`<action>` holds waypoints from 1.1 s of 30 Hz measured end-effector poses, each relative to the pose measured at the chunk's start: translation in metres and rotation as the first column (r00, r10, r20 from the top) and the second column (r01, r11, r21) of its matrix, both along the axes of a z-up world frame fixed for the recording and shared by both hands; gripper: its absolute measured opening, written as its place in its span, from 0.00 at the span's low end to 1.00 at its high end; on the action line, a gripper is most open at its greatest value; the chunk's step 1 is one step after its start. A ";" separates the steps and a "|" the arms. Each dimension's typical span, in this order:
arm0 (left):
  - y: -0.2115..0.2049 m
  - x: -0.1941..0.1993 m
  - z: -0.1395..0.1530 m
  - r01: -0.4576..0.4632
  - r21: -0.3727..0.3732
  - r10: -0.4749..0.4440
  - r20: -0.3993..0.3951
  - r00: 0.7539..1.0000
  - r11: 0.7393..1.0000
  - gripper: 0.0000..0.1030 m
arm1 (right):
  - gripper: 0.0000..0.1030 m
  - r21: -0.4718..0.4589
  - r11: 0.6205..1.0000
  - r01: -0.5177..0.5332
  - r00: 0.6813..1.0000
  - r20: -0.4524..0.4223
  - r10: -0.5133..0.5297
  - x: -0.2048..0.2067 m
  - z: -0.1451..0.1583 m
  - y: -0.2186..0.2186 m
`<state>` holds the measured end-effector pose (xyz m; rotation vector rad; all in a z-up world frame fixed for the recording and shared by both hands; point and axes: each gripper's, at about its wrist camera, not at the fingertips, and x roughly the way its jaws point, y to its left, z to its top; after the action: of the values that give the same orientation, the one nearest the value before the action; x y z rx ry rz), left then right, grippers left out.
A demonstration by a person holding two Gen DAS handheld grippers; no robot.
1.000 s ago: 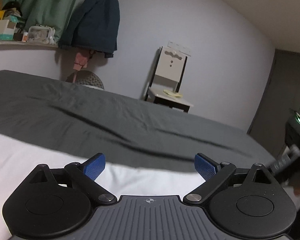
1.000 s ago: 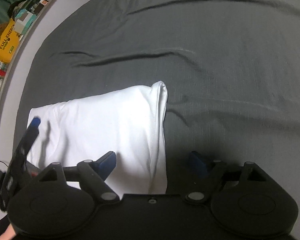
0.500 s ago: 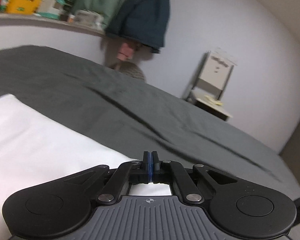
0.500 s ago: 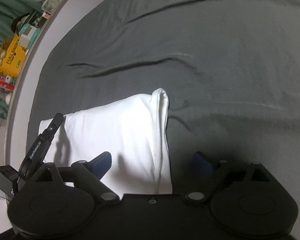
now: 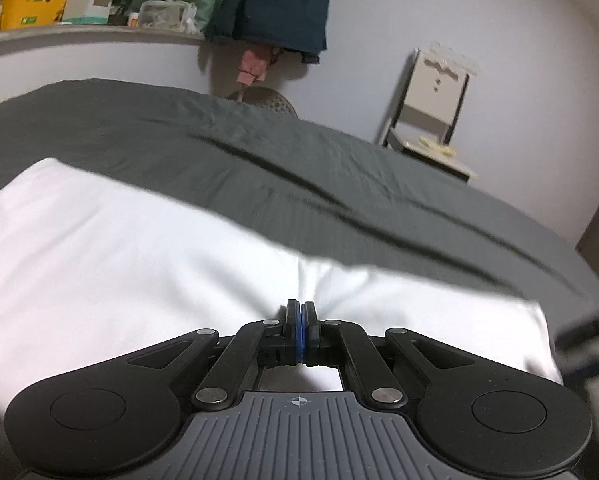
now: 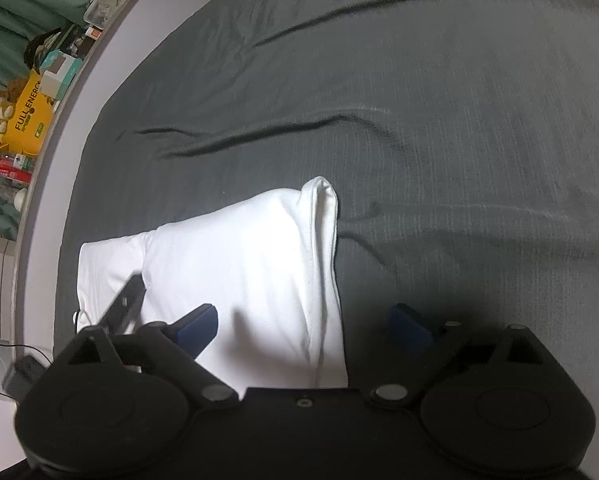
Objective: Fold clothes
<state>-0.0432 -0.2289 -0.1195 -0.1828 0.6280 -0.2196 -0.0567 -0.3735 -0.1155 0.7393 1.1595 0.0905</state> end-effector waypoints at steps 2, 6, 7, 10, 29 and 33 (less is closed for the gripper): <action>0.004 -0.018 0.000 0.008 0.011 -0.008 -0.002 1.000 1.000 0.00 | 0.92 0.000 1.000 0.001 1.000 0.000 -0.001 0.000 0.000 0.000; 0.010 -0.041 0.005 0.012 0.014 -0.012 -0.030 0.999 1.000 0.00 | 0.92 -0.001 1.000 0.002 1.000 -0.001 -0.002 0.000 0.000 0.001; 0.011 -0.046 0.006 0.012 0.013 -0.012 -0.039 0.999 1.000 0.00 | 0.92 -0.001 1.000 0.003 1.000 -0.001 -0.003 0.000 0.000 0.001; 0.013 -0.057 0.010 0.018 0.019 -0.017 -0.067 0.998 1.000 0.00 | 0.92 -0.002 1.000 0.004 1.000 -0.002 -0.004 0.000 0.000 0.002; 0.106 -0.012 0.184 0.314 0.210 -0.322 0.008 0.947 0.926 0.01 | 0.89 0.003 0.999 -0.038 0.999 -0.017 0.038 -0.006 0.001 0.006; 0.131 -0.024 0.201 0.422 0.358 -0.412 -0.108 0.905 0.833 0.01 | 0.84 0.019 0.997 -0.069 0.997 -0.022 0.069 -0.005 0.000 0.008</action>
<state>-0.0670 -0.0978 0.0814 0.3290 0.7208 -0.5160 -0.0613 -0.3654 -0.1158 0.7181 1.2072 0.1514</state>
